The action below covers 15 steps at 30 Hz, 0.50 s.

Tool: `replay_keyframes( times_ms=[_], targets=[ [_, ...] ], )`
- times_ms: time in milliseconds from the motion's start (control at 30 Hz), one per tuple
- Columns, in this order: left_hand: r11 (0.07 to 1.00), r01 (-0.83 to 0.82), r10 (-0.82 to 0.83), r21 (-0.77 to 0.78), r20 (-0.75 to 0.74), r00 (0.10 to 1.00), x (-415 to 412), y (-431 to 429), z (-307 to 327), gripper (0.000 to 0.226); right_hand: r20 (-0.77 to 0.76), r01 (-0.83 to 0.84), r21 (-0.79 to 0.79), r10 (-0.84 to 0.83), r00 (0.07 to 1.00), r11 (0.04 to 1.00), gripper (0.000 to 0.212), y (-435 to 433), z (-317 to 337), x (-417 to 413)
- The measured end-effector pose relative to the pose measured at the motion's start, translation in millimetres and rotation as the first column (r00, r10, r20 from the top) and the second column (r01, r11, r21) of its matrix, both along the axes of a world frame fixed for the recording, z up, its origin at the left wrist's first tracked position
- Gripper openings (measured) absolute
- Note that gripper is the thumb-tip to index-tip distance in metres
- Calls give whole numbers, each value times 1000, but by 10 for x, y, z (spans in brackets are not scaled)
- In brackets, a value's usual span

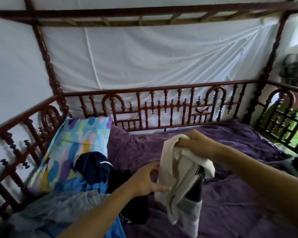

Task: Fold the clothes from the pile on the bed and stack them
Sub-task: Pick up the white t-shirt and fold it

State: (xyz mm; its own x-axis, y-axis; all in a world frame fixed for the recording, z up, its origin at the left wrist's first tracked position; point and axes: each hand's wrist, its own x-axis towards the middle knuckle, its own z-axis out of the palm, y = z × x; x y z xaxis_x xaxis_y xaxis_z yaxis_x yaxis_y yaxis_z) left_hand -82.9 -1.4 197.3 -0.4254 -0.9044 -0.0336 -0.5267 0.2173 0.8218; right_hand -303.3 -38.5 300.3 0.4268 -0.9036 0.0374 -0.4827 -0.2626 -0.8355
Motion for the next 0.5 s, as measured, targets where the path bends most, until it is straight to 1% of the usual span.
replay_keyframes(
  times_ms=[67, 100, 133, 200, 233, 267, 300, 333, 367, 400, 433, 467, 500],
  targets=[
    [996, -40, 33, -75, -90, 995, -219, -45, -32, 24, 7, 8, 18, -8, 1000, 1000, 25, 9, 80, -70],
    [994, -76, 65, -74, -151, 986, -267, -90, -29, 22, 12, 23, 19, -23, 1000, 1000, 22, 6, 102, -129],
    [991, -125, 114, -40, -212, 971, -288, -146, -29, 27, 30, 48, 25, -49, 998, 999, 19, 6, 116, -205],
    [973, -227, 231, 50, -332, 915, -282, -242, 57, 28, 70, 129, 25, -131, 989, 991, 19, 25, 117, -395],
    [954, -285, 297, 89, -386, 874, -267, -281, 135, 27, 32, 181, -27, -180, 983, 983, 20, 29, 88, -513],
    [932, -338, 359, 129, -446, 820, -256, -318, 226, 24, -65, 223, -117, -232, 971, 968, 22, 29, 36, -645],
    [919, -357, 390, 166, -506, 769, -252, -355, 323, 23, -206, 235, -207, -277, 939, 950, 22, 28, -38, -775],
    [918, -356, 393, 176, -537, 747, -248, -388, 411, 23, -346, 227, -274, -316, 883, 935, 19, 28, -132, -897],
    [930, -345, 358, 127, -528, 771, -239, -406, 483, 20, -440, 229, -311, -353, 826, 922, 15, 32, -235, -1007],
    [955, -297, 275, 24, -452, 848, -228, -389, 552, 14, -473, 251, -326, -387, 791, 911, 13, 34, -340, -1106],
    [974, -196, 160, -117, -261, 952, -206, -360, 599, 17, -452, 294, -329, -423, 785, 897, 13, 42, -435, -1183],
    [961, -66, 75, -267, 22, 997, -187, -314, 621, 34, -411, 339, -331, -458, 788, 881, 13, 58, -508, -1231],
    [909, 79, 60, -408, 315, 947, -164, -273, 617, 48, -361, 379, -332, -488, 795, 864, 14, 92, -550, -1248]
  ],
)
